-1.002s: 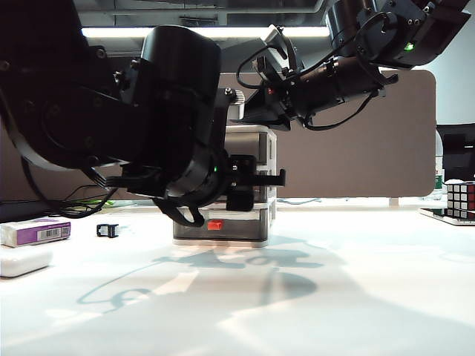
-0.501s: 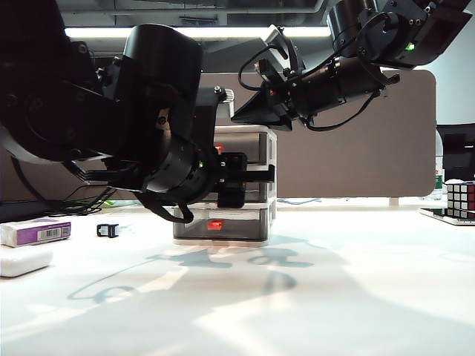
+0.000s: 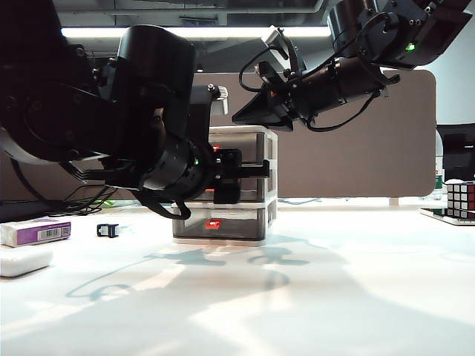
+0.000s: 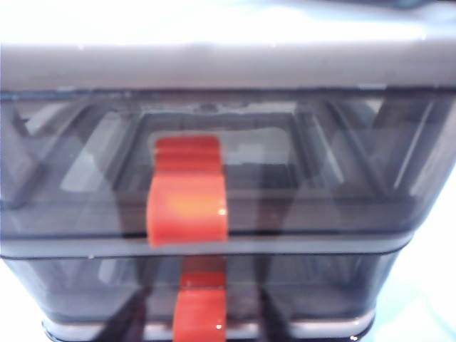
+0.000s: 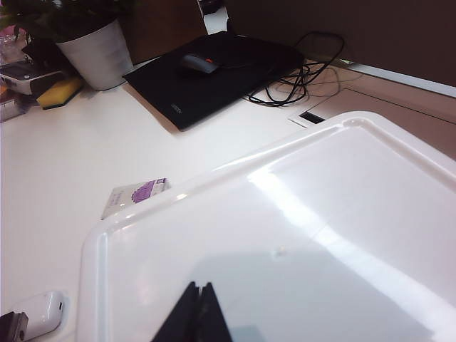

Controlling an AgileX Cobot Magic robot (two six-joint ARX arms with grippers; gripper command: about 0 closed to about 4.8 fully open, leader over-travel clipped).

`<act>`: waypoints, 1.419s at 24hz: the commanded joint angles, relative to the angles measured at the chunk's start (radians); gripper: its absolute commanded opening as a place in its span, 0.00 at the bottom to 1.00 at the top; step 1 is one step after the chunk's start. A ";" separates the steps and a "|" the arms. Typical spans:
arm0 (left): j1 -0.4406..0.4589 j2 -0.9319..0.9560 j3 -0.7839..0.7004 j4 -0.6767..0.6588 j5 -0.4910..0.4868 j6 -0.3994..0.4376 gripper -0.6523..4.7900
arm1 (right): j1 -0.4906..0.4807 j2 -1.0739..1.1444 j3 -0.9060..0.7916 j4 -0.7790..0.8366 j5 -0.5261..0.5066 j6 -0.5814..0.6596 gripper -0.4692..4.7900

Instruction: Open the second layer of the drawer on the table, pick up the earphone case on the table and put it in, and finally close the drawer.

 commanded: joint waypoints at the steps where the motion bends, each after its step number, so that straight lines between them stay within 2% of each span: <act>1: 0.000 -0.005 0.001 0.020 0.004 -0.005 0.37 | 0.000 0.010 0.002 -0.024 0.009 -0.002 0.08; 3: 0.000 -0.005 0.001 0.019 0.004 -0.005 0.33 | 0.001 0.010 0.002 -0.024 0.009 -0.002 0.08; 7: 0.000 -0.005 0.001 0.016 0.003 -0.005 0.32 | 0.001 0.010 0.002 -0.024 0.009 -0.002 0.08; 10: 0.000 -0.005 0.001 0.013 0.004 -0.005 0.21 | 0.001 0.010 0.002 -0.024 0.009 -0.002 0.08; 14: 0.000 -0.005 0.001 0.011 0.004 -0.004 0.19 | 0.001 0.010 0.002 -0.024 0.009 -0.002 0.08; 17: 0.000 -0.005 0.001 0.011 0.004 -0.004 0.11 | 0.001 0.010 0.002 -0.024 0.009 -0.002 0.08; 27: -0.009 -0.007 -0.003 -0.064 0.004 -0.004 0.11 | 0.001 0.017 0.002 -0.033 0.029 -0.002 0.08; 33: -0.025 -0.029 -0.057 -0.062 -0.007 -0.005 0.11 | 0.001 0.035 0.002 -0.045 0.028 -0.002 0.08; 34: -0.025 -0.038 -0.080 -0.062 -0.007 -0.027 0.11 | 0.001 0.036 0.002 -0.047 0.028 -0.002 0.08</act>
